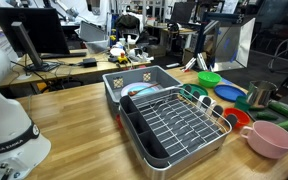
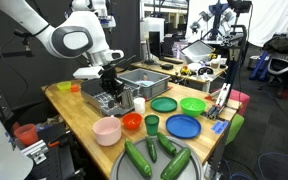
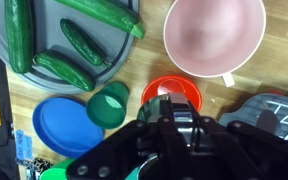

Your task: Pour the contents of the jug into the pink mug

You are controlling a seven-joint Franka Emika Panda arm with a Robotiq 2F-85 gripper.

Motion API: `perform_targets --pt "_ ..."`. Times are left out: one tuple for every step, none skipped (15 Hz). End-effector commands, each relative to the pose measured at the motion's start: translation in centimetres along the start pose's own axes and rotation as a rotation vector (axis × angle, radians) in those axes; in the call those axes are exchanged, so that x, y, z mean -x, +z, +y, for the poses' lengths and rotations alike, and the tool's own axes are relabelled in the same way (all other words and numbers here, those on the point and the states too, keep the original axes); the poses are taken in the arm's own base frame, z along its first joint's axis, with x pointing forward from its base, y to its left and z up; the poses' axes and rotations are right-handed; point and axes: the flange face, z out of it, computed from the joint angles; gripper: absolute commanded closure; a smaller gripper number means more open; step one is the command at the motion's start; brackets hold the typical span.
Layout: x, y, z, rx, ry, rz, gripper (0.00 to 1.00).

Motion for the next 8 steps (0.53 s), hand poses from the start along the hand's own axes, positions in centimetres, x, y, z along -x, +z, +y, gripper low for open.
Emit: perform_targets --pt "0.7 -0.9 0.7 0.036 -0.032 -0.041 0.96" --pt "0.8 -1.3 0.8 0.043 -0.043 -0.041 0.96" --pt "0.8 -1.8 0.9 0.048 -0.052 -0.041 0.96" --pt "1.0 -2.4 0.7 0.047 -0.069 -0.044 0.96" --pt "1.3 -2.8 0.6 0.054 -0.088 -0.051 0.96" --pt "1.5 -3.2 0.6 0.074 -0.118 -0.075 0.96" --pt "1.6 -3.5 0.6 0.083 -0.145 -0.104 0.96" --pt "1.8 -3.8 0.5 0.094 -0.168 -0.136 0.96"
